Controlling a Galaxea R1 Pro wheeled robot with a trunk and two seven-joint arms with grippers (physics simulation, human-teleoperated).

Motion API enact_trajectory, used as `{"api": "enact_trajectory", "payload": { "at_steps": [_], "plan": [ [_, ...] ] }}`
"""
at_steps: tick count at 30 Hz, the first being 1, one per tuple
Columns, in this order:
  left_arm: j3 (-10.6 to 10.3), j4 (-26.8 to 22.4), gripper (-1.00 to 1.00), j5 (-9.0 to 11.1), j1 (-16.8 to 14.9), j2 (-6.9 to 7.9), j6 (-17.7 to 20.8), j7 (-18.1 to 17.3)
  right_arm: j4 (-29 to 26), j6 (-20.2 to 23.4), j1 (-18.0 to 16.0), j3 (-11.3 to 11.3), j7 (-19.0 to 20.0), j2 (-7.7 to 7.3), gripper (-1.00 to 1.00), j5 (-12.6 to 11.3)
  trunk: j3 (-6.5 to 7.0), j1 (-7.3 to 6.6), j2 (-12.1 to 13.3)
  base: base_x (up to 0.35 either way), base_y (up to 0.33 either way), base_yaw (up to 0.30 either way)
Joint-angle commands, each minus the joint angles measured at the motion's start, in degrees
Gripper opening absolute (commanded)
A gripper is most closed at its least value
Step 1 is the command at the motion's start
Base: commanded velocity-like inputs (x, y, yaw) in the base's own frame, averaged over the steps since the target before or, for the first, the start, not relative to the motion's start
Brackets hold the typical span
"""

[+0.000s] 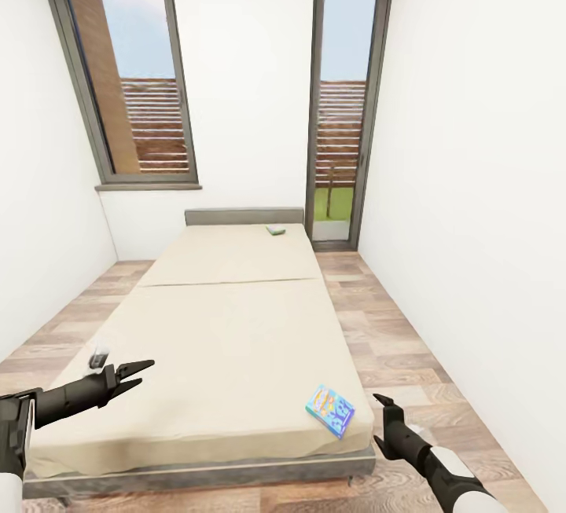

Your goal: Put all the toys in the child's room - the three board games (two on the bed and one on the table), the two jigsaw puzzles on the table, and the tennis ball on the table - inside the toy box on the table in the child's room.

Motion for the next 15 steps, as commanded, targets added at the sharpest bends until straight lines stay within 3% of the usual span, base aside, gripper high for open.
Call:
{"api": "enact_trajectory", "payload": {
  "at_steps": [1,15],
  "plan": [
    [0.2,0.0,1.0,-0.6,-0.1,-0.04,0.6,-0.5,0.0,0.3,-0.1,-0.4,0.1,0.13,1.0,0.0,-0.24,0.22,-0.4,0.0,0.0,0.0],
    [0.2,0.0,1.0,-0.6,-0.1,0.06,0.7,-0.5,0.0,0.3,-0.1,-0.4,0.4,1.29,1.0,0.0,-2.76,3.3,-6.1,0.0,0.0,0.0]
  ]
}}
